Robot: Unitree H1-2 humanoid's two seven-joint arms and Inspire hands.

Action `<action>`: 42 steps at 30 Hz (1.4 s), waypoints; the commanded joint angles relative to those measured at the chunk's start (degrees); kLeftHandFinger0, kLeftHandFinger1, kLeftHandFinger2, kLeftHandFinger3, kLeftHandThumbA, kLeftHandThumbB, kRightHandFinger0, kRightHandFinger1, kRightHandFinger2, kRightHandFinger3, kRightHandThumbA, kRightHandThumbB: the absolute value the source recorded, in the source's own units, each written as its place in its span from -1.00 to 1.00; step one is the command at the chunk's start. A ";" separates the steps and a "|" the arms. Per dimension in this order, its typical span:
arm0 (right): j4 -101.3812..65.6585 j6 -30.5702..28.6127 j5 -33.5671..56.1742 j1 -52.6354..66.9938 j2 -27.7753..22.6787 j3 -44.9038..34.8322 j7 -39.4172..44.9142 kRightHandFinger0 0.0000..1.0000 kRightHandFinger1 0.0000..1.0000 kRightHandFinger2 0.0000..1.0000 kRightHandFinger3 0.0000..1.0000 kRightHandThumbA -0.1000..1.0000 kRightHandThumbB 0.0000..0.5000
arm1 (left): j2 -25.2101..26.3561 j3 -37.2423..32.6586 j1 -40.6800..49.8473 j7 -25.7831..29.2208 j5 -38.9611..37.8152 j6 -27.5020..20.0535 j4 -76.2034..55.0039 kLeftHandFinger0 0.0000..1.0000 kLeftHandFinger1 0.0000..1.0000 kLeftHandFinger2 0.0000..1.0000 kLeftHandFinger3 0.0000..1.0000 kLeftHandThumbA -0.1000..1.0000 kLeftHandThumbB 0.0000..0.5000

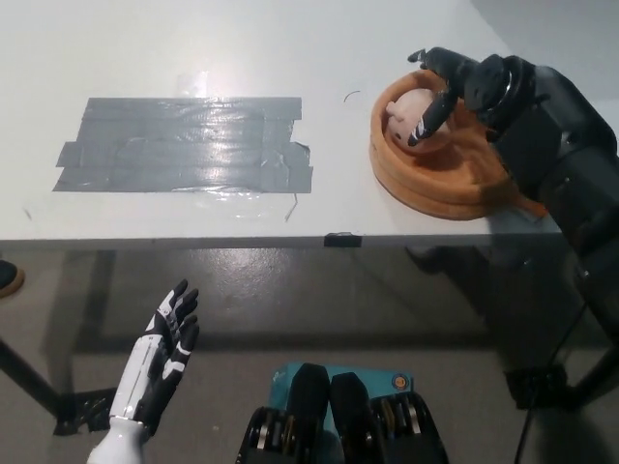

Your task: An emotional support dumpling is kept in a soft plate infront in the middle of the desk infront of the robot. The robot extends its right arm to pick up the dumpling and hands it to a person

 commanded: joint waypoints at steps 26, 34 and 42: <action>2.98 -1.94 -1.01 -2.31 2.02 -2.25 0.22 1.00 1.00 1.00 1.00 0.98 0.70 | 0.97 -0.41 -2.89 -0.67 0.75 -0.98 -1.21 1.00 1.00 1.00 1.00 0.74 0.43; 4.68 -0.54 0.00 -0.19 2.39 -5.02 -1.29 1.00 1.00 1.00 1.00 0.85 0.72 | 1.12 -0.53 -3.00 -0.81 0.84 -0.80 -1.30 1.00 1.00 1.00 1.00 0.74 0.49; 5.14 -3.45 -1.96 2.89 2.41 -4.66 -9.07 1.00 1.00 1.00 0.85 -0.64 0.05 | 1.11 -0.48 -3.16 -0.81 0.73 -1.11 -1.26 1.00 1.00 1.00 1.00 0.74 0.48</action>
